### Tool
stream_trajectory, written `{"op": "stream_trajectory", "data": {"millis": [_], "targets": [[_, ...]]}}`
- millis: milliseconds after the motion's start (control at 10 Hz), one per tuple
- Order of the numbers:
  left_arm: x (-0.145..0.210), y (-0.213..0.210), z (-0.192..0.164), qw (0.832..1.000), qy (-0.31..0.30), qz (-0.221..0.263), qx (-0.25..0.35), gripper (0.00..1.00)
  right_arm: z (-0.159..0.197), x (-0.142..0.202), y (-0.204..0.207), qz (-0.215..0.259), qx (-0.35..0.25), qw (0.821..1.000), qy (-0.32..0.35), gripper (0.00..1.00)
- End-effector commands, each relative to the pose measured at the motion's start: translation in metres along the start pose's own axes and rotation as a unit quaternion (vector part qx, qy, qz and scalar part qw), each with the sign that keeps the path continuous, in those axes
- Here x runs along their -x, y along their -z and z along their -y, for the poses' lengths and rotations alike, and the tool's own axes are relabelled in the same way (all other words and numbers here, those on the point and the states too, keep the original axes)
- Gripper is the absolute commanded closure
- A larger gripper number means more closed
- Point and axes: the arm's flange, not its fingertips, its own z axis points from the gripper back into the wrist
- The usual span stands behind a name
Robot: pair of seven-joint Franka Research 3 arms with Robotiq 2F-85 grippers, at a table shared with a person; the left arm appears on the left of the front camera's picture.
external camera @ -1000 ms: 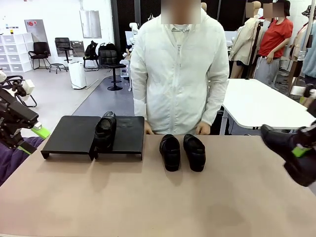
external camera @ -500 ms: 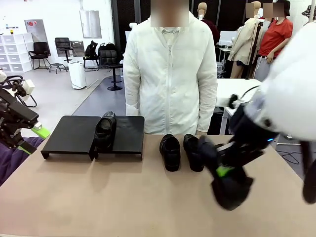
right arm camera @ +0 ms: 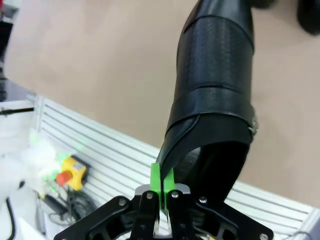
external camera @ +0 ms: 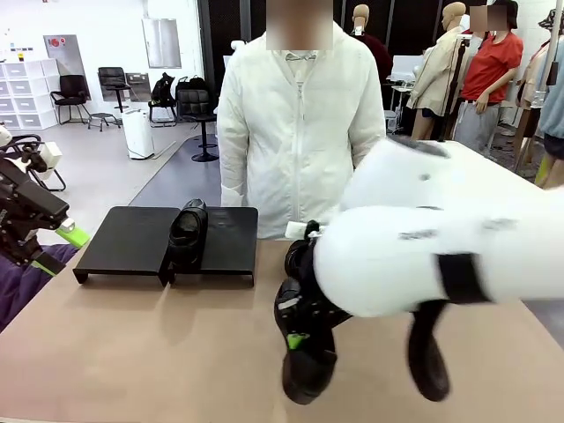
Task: Organize the shoes by placing them on the stand.
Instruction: Pick up one Shoe and place it in the middle of the table.
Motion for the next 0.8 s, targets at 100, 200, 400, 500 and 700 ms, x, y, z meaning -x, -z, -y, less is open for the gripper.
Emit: {"op": "stream_trajectory", "data": {"millis": [100, 200, 400, 500, 700], "targets": [[0.000, -0.001, 0.000, 1.000, 0.010, 0.002, 0.011, 0.00, 0.000, 0.000, 0.000, 0.000, 0.000, 1.000, 0.000, 1.00], [0.000, -0.001, 0.000, 1.000, 0.010, 0.002, 0.011, 0.00, 0.000, 0.000, 0.000, 0.000, 0.000, 1.000, 0.000, 1.00], [0.000, -0.001, 0.000, 1.000, 0.010, 0.002, 0.011, 0.00, 0.000, 0.000, 0.000, 0.000, 0.000, 1.000, 0.000, 1.00], [0.000, -0.001, 0.000, 1.000, 0.010, 0.002, 0.011, 0.00, 0.001, -0.011, 0.016, -0.010, -0.007, 1.000, 0.005, 1.00], [0.000, -0.001, 0.000, 1.000, 0.010, 0.002, 0.011, 0.00, -0.003, -0.026, 0.036, 0.002, 0.033, 0.999, -0.019, 1.00]]}}
